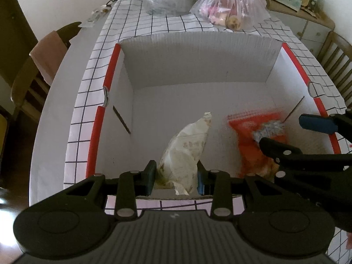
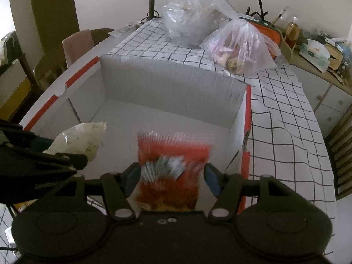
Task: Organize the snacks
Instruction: 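Carry both bags over the red box and open both grippers to drop them, then withdraw both grippers from the box back toward the remaining snacks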
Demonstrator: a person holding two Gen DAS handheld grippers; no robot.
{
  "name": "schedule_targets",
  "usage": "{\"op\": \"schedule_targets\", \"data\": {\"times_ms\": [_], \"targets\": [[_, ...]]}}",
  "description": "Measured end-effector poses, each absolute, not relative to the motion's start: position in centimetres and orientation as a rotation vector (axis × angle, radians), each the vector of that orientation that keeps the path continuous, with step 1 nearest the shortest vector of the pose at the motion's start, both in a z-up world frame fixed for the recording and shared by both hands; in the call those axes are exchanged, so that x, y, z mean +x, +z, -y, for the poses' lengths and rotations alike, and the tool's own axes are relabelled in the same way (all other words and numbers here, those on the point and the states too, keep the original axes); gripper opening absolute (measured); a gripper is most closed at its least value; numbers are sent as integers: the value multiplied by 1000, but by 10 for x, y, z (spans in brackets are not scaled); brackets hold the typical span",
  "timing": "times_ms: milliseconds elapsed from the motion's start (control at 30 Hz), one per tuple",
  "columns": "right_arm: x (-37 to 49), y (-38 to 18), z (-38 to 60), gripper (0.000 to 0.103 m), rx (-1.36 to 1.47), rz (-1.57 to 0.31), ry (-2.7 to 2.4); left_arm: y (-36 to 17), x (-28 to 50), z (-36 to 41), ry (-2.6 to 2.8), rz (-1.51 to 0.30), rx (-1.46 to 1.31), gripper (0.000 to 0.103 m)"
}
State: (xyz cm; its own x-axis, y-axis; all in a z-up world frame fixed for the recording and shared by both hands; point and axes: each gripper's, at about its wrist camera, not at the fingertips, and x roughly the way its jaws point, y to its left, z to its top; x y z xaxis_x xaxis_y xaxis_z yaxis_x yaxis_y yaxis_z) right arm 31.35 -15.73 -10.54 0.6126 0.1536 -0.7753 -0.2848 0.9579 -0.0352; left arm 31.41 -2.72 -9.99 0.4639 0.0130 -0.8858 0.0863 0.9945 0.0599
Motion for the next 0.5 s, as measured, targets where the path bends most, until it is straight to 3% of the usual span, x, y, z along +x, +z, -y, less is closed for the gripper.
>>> {"op": "schedule_targets", "data": {"times_ms": [267, 500], "targets": [[306, -92, 163, 74, -128, -854, 267, -88, 307, 22, -47, -1057, 72, 49], [289, -68, 169, 83, -78, -818, 288, -66, 291, 16, -72, -1009, 33, 55]]}}
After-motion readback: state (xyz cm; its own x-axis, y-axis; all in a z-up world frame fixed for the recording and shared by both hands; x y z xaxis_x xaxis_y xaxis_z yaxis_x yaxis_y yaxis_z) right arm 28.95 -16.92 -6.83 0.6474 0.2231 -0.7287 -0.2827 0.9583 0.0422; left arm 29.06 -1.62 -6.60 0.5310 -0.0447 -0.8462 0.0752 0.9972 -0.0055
